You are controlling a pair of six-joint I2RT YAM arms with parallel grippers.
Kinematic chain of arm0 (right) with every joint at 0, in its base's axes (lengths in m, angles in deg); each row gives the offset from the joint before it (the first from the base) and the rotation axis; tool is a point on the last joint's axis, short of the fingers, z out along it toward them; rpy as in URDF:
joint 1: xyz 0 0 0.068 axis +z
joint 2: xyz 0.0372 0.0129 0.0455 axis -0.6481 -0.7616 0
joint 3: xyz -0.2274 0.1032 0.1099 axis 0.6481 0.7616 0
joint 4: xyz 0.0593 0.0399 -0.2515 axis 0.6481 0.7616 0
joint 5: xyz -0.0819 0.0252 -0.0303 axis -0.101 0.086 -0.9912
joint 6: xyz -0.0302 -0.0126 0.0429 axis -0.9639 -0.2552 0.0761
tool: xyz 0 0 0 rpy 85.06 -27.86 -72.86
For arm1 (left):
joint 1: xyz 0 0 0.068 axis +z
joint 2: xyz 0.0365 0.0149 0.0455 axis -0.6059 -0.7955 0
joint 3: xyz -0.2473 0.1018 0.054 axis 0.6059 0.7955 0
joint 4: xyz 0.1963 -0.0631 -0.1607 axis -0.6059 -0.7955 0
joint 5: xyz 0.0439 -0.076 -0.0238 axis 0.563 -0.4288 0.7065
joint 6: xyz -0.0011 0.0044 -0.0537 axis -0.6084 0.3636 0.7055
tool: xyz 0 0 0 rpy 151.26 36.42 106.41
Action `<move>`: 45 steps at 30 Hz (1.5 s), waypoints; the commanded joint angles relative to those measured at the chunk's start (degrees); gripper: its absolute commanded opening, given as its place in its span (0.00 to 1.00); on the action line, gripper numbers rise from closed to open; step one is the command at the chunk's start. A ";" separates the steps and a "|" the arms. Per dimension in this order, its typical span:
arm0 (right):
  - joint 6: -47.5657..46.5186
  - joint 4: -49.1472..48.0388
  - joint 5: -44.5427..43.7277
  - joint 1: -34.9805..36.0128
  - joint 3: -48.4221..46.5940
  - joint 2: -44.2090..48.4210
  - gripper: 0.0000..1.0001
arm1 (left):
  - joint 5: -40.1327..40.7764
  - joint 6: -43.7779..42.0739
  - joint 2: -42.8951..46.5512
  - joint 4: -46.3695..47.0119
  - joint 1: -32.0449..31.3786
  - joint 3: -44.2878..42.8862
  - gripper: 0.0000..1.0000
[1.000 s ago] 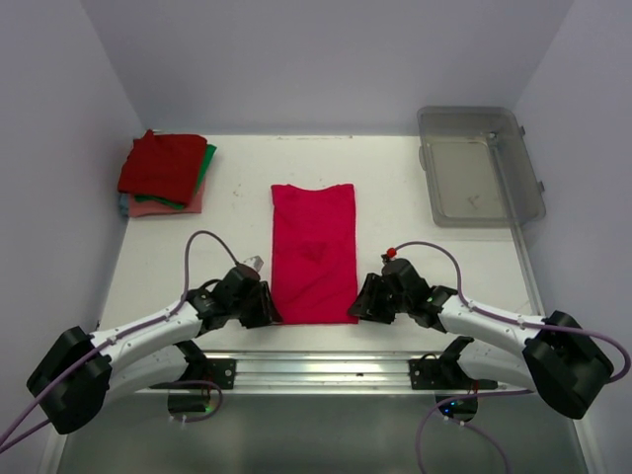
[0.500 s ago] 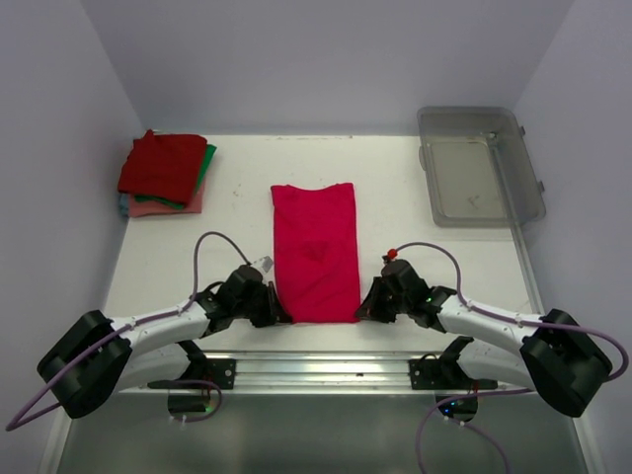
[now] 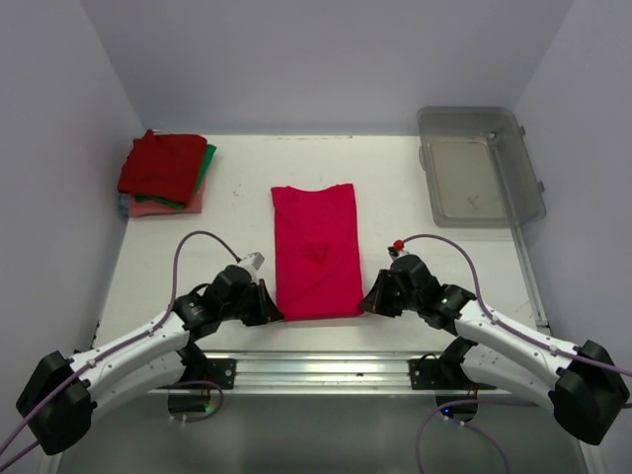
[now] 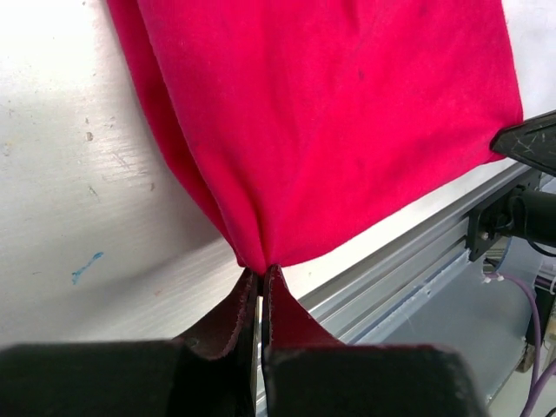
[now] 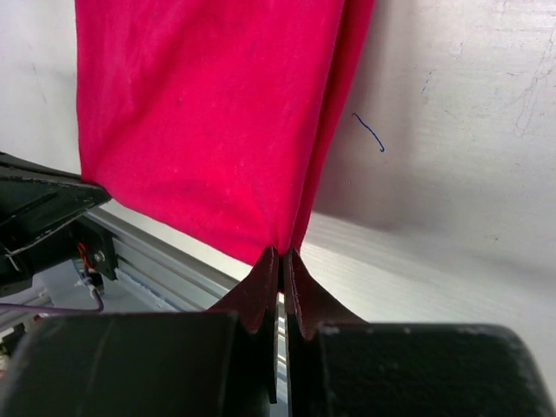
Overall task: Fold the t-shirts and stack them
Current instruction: Fold the tshirt
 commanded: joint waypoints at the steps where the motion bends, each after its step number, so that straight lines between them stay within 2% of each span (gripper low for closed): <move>1: -2.84 3.83 -1.70 0.32 -4.09 0.46 0.00 | 1.43 -1.62 0.53 -2.58 -0.19 -4.16 0.00; 4: -5.03 5.15 -3.29 0.24 -7.34 0.37 0.00 | 2.65 -3.02 0.53 -3.98 -0.19 -7.75 0.00; 10: -11.45 7.17 -8.65 0.24 -17.26 -2.70 0.00 | 12.04 -8.47 -0.69 -7.50 -0.19 -18.21 0.00; 14: -17.15 7.00 -15.05 -0.38 -26.04 -9.27 0.00 | 20.05 -13.29 -4.38 -7.24 -0.10 -23.58 0.00; 17: -20.58 5.16 -16.04 -2.83 -30.27 -13.68 0.00 | 24.88 -16.81 -8.07 -5.23 0.86 -27.01 0.00; 24: -25.87 1.55 -16.91 -9.08 -45.73 -28.62 0.00 | 20.15 -23.24 -18.69 8.04 12.09 -31.94 0.00; 32: -28.50 1.98 -14.46 -14.35 -65.58 -49.68 0.00 | 17.16 -26.32 -35.84 18.34 17.03 -42.83 0.00; 37: -28.51 2.68 -15.33 -17.33 -78.60 -63.06 0.00 | 8.22 -28.16 -52.00 20.62 22.74 -55.83 0.00; 38: -27.81 3.04 -16.12 -17.95 -84.98 -65.70 0.02 | 8.02 -28.25 -54.55 20.36 24.40 -58.20 0.00; 39: -27.54 3.65 -17.25 -18.65 -88.78 -72.34 0.15 | 8.11 -28.25 -59.54 20.01 25.29 -62.92 0.12; 40: -27.54 6.44 -18.05 -19.01 -93.17 -75.53 0.37 | 6.37 -27.64 -61.94 18.96 26.17 -65.40 0.29; 41: -27.19 8.12 -18.41 -19.45 -102.09 -79.31 0.75 | 5.83 -26.94 -63.96 18.43 28.26 -67.78 0.45; 42: -27.19 9.01 -18.58 -19.89 -105.05 -83.44 0.82 | 6.00 -26.32 -65.90 18.60 29.07 -69.98 0.79; 43: -27.80 7.45 -18.85 -19.89 -106.47 -84.17 0.89 | 6.09 -25.80 -66.00 20.69 29.69 -70.26 1.00; 45: -29.12 2.02 -18.15 -20.07 -101.50 -80.17 0.99 | 6.09 -25.35 -62.95 22.20 30.92 -68.52 1.00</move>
